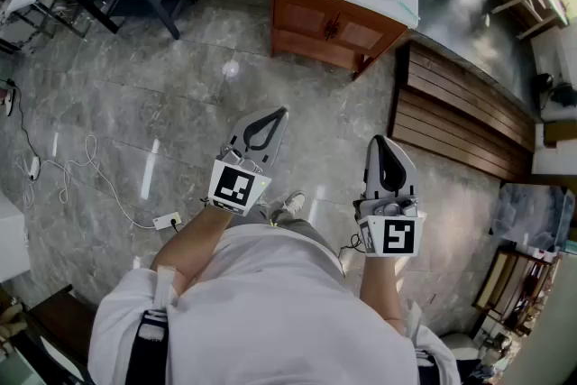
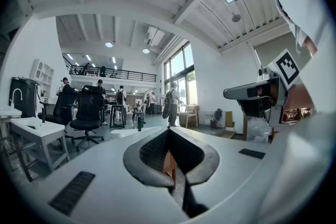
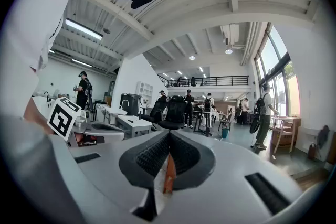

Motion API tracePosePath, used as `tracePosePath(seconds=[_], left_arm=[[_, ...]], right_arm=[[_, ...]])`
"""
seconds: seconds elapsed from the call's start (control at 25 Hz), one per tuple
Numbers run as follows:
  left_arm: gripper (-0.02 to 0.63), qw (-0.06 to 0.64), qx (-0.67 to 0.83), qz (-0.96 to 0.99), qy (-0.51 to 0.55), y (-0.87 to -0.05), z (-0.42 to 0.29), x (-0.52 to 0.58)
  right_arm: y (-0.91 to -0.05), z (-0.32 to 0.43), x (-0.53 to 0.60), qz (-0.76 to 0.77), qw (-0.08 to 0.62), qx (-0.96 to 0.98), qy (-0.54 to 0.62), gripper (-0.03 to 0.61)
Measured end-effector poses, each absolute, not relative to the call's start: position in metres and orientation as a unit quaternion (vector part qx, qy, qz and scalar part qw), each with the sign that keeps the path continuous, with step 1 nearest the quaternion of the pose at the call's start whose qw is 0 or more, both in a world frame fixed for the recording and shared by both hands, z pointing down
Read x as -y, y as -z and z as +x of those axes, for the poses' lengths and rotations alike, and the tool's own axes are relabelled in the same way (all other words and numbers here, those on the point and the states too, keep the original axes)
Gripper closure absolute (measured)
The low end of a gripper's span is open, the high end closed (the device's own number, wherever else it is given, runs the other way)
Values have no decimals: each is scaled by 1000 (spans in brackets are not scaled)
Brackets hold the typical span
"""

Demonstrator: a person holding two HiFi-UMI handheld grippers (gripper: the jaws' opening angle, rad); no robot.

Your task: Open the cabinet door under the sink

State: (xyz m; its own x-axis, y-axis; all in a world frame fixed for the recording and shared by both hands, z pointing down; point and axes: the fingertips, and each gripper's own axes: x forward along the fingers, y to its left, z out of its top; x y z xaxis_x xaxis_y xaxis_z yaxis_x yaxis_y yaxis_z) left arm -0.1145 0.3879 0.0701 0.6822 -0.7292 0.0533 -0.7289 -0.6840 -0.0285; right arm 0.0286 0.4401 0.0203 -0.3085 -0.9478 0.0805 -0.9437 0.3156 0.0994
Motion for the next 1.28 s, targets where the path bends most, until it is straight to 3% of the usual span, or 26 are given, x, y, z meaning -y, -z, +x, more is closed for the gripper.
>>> tracePosePath(seconds=[0.8, 1.28], left_arm=[[603, -3, -440, -896, 64, -83, -75, -416], [603, -26, -426, -903, 58, -108, -71, -334]], right_arm=[[-37, 93, -463, 556, 16, 831, -2, 547], [-43, 95, -388, 566, 43, 824, 5, 548]])
